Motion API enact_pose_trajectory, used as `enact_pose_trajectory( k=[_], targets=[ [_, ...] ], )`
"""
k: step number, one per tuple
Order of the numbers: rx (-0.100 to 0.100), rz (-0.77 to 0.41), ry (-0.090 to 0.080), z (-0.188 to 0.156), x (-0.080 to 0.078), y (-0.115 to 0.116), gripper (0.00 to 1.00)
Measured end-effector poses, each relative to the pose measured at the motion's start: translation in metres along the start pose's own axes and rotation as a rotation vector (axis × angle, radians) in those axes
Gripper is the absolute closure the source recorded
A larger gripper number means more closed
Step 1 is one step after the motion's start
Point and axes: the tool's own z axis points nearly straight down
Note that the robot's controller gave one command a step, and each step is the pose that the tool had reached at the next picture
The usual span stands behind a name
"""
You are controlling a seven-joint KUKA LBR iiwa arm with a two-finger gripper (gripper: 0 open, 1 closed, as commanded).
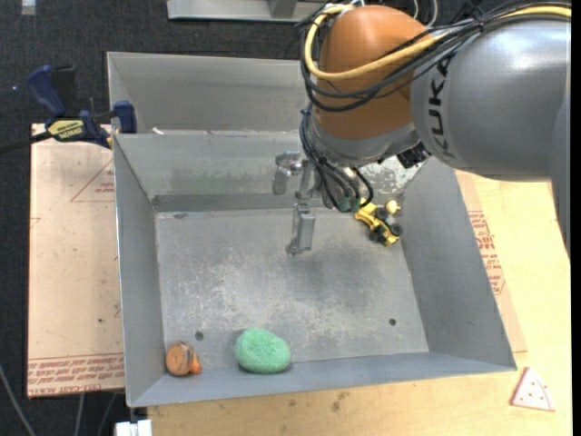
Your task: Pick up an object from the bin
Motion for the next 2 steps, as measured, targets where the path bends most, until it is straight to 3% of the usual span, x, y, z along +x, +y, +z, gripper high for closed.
enact_pose_trajectory(
  k=[1,2],
  targets=[
    [-0.001,0.002,-0.008,-0.005,-0.001,-0.001,0.0],
    [0.001,-0.069,-0.017,0.014,-0.024,0.029,0.0]
  ],
)
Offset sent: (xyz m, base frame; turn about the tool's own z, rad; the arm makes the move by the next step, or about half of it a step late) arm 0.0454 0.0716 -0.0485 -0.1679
